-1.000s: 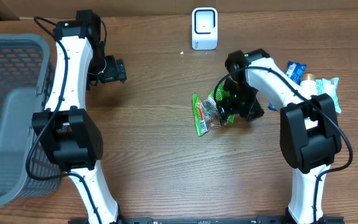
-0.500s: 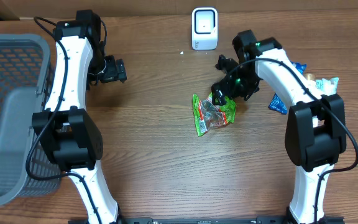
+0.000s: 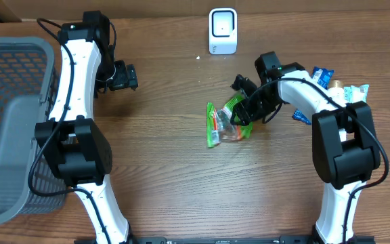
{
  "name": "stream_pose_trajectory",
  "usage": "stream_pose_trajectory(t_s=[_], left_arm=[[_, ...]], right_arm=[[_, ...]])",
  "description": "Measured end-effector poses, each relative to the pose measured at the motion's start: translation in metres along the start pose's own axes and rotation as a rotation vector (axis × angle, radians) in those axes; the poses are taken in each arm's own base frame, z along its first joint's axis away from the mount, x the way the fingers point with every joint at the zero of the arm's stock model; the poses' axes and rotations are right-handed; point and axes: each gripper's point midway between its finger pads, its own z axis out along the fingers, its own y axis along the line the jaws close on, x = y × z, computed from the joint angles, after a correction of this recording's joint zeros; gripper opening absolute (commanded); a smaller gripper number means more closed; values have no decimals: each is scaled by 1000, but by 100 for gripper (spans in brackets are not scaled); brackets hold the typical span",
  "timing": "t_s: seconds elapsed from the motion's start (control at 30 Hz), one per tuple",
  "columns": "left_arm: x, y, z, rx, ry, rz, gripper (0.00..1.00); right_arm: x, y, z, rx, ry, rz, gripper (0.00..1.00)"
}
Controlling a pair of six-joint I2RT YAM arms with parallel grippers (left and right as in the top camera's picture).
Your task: Scan the item barcode
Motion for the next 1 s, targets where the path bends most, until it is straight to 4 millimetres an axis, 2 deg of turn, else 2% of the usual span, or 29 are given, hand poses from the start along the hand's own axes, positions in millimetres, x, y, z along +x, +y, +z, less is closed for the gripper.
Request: stream_pose_trajectory(t_s=[0.03, 0.07, 0.27, 0.4, 0.5, 0.67, 0.87, 1.0], left_arm=[[0, 0, 0, 0, 0, 0, 99], [0, 0, 0, 0, 0, 0, 100], [0, 0, 0, 0, 0, 0, 99], [0, 0, 0, 0, 0, 0, 99], [0, 0, 0, 0, 0, 0, 100], [0, 0, 0, 0, 0, 0, 100], [0, 0, 0, 0, 0, 0, 100], [0, 0, 0, 0, 0, 0, 100]], right_arm=[[4, 4, 2, -26, 8, 14, 6], [5, 7, 4, -48, 11, 20, 4], [12, 29, 3, -173, 27, 61, 4], [13, 45, -8, -279, 48, 132, 4], [-5, 56, -32, -382, -11, 160, 4], [-33, 58, -83, -510, -162, 179, 4], [-46, 61, -151, -590, -330, 186, 4], [-47, 59, -189, -617, -416, 212, 4]])
